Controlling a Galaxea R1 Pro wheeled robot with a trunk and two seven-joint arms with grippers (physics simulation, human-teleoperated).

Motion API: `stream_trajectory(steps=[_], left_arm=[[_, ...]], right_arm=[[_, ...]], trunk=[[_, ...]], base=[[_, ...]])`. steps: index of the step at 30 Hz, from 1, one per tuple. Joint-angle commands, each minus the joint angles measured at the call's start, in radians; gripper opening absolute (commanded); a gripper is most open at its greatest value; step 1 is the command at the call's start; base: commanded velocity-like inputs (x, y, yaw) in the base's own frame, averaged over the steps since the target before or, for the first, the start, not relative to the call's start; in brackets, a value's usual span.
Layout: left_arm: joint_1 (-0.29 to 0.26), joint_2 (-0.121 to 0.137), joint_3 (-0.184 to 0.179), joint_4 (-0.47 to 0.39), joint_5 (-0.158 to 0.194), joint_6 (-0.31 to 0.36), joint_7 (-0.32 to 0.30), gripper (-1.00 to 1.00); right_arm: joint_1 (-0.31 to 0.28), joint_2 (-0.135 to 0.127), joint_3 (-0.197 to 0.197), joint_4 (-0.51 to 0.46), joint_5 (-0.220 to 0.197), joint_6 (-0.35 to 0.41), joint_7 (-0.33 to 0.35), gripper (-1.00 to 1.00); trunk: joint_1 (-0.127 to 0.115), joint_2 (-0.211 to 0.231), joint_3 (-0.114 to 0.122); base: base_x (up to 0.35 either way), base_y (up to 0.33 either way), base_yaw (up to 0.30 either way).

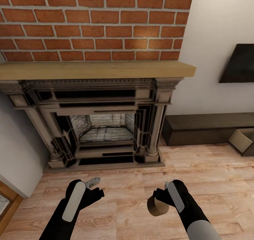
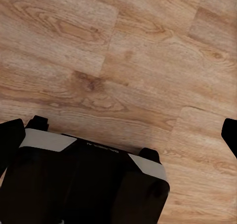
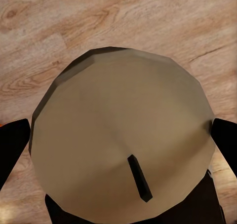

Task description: Place each of the two pumpkins and all three candles from the living room inside a cabinet in the living room (use any cabinet), then make sure every cabinet is closed, and position the cauldron so it is next to a table in the living room.

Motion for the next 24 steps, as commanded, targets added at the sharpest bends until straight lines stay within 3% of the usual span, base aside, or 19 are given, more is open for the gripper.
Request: stream_trajectory(steps=[1, 4, 9, 17, 24], left_arm=[[-0.001, 0.000, 0.000, -0.001, 0.010, 0.002, 0.010, 1.00], [-0.001, 0.000, 0.000, -0.001, 0.010, 0.002, 0.010, 1.00], [-0.001, 0.000, -0.001, -0.001, 0.011, 0.002, 0.010, 1.00], [-0.001, 0.000, -0.004, -0.001, 0.009, 0.002, 0.009, 1.00], [-0.001, 0.000, -0.006, -0.001, 0.008, 0.002, 0.010, 1.00]], right_arm=[[-0.001, 0.001, -0.003, -0.001, -0.011, 0.002, -0.009, -1.00], [-0.001, 0.000, -0.009, 0.001, -0.013, 0.003, -0.009, -1.00], [-0.001, 0.001, -0.057, 0.002, -0.014, 0.005, -0.008, -1.00], [-0.001, 0.001, -0.062, 0.004, -0.014, 0.005, -0.008, -1.00], [-0.001, 0.001, -0.063, 0.004, -0.014, 0.005, -0.008, -1.00]], trunk=[[0.001, -0.002, -0.002], [0.001, -0.002, -0.002], [0.001, -0.002, -0.002], [0.001, -0.002, -0.002], [0.001, -0.002, -0.002]], base=[[0.000, 0.000, 0.000], [0.000, 0.000, 0.000], [0.000, 0.000, 0.000], [0.028, -0.015, 0.000], [0.245, -0.122, 0.000]])
